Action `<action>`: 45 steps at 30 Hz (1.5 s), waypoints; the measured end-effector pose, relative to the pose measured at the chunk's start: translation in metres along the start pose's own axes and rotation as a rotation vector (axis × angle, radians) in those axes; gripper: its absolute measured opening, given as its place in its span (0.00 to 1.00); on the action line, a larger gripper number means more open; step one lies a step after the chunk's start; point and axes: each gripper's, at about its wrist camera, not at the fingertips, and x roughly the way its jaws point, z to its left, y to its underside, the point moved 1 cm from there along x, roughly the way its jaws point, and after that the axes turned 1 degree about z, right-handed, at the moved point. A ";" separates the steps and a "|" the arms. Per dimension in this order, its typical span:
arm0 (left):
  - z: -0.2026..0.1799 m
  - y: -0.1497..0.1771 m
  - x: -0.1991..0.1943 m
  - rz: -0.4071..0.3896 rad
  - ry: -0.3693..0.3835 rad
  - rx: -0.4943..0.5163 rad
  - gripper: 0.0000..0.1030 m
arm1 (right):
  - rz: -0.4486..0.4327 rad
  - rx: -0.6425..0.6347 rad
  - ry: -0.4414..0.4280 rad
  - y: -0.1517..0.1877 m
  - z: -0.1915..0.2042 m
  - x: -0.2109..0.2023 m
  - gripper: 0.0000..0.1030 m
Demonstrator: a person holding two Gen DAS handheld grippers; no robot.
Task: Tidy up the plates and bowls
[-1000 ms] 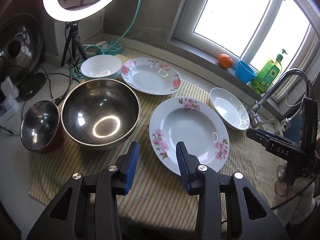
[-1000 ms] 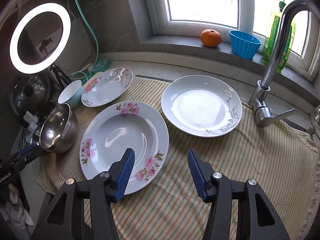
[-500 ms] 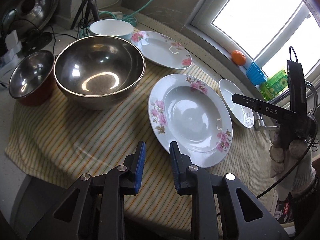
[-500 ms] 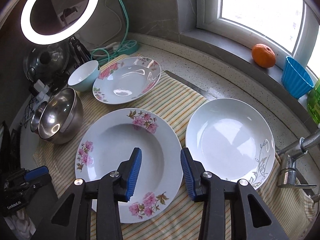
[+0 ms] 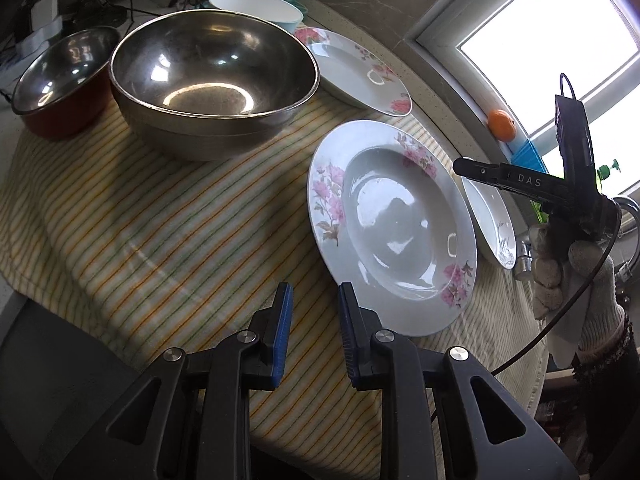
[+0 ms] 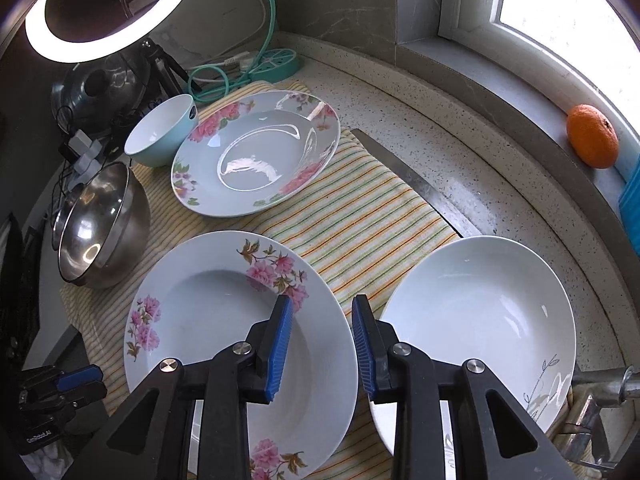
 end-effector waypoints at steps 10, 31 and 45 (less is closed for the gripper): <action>-0.001 -0.003 0.008 0.015 0.022 -0.036 0.20 | 0.051 -0.014 -0.047 -0.011 -0.008 0.019 0.24; 0.000 -0.004 0.021 0.061 0.051 -0.063 0.19 | 0.136 -0.005 -0.155 -0.019 -0.014 0.040 0.23; -0.010 -0.006 0.026 0.083 0.069 -0.039 0.14 | 0.146 -0.002 -0.171 -0.018 -0.014 0.043 0.23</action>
